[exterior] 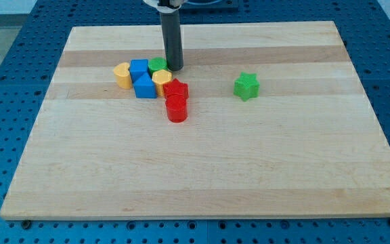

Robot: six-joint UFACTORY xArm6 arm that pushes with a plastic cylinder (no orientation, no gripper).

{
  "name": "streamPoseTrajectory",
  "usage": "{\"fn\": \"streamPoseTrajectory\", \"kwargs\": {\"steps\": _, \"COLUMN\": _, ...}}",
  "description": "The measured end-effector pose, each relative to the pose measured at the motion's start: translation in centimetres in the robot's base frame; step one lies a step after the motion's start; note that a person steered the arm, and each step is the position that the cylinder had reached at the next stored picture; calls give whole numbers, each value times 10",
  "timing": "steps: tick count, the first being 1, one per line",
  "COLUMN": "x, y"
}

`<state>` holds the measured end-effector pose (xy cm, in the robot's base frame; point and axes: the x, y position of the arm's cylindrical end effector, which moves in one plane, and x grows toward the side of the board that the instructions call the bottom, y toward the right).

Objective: Push the green star into the red circle

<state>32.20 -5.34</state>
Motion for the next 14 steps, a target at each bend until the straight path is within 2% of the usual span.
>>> {"fn": "streamPoseTrajectory", "kwargs": {"steps": 2, "x": -5, "y": 108}}
{"fn": "streamPoseTrajectory", "kwargs": {"steps": 3, "x": 11, "y": 151}}
{"fn": "streamPoseTrajectory", "kwargs": {"steps": 4, "x": 46, "y": 154}}
{"fn": "streamPoseTrajectory", "kwargs": {"steps": 6, "x": 103, "y": 151}}
{"fn": "streamPoseTrajectory", "kwargs": {"steps": 14, "x": 104, "y": 3}}
